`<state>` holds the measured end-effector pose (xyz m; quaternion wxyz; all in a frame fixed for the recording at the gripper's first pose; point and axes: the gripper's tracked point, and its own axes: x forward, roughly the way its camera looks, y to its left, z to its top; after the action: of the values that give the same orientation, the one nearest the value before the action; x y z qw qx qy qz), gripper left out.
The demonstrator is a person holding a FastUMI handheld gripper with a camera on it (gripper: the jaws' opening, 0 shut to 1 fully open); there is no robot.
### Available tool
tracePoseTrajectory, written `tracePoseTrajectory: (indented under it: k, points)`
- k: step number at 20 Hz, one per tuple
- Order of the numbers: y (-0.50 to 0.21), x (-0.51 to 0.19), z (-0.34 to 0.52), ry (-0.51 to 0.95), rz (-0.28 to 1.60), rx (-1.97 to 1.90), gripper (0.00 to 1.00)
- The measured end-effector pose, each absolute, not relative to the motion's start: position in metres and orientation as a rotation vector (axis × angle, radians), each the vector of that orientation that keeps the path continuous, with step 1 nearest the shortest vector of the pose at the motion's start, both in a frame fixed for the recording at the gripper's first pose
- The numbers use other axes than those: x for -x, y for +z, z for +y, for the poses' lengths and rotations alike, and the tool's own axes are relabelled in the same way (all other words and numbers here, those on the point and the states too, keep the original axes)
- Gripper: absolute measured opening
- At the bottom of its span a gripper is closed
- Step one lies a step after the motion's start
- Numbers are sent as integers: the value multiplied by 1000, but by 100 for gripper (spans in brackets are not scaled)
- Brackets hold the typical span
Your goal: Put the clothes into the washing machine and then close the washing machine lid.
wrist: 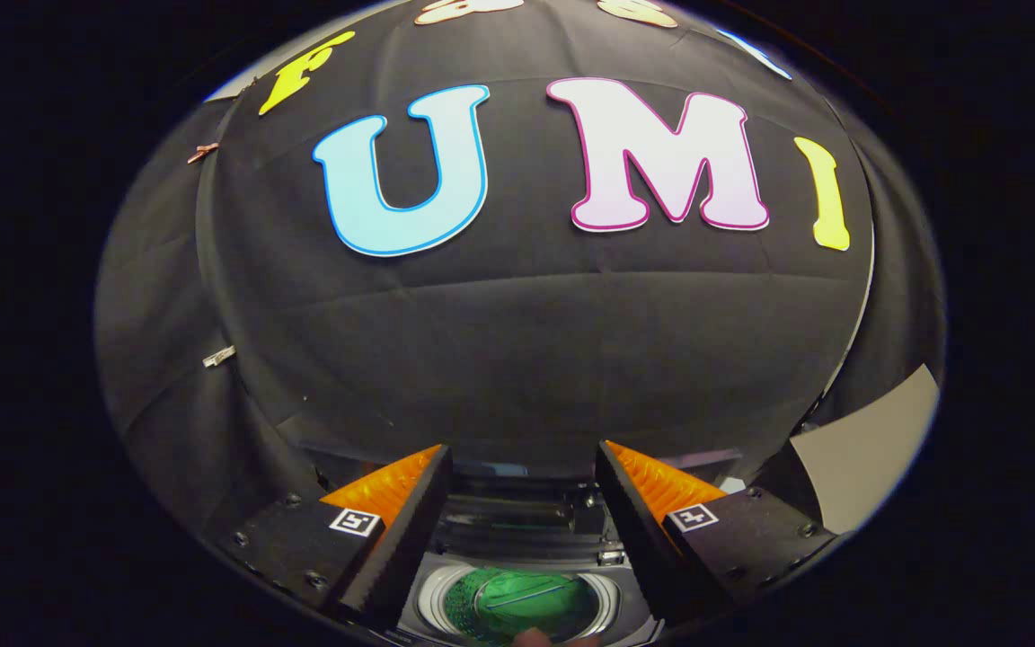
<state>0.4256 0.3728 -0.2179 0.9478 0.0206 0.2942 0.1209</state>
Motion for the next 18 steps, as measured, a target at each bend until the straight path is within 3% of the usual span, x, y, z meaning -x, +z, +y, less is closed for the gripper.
tracePoseTrajectory:
  k: [7, 18]
  points:
    - [-251, -449, 392, 225, 679, 7, 100]
    - [-247, -429, 389, 248, 579, 42, 100]
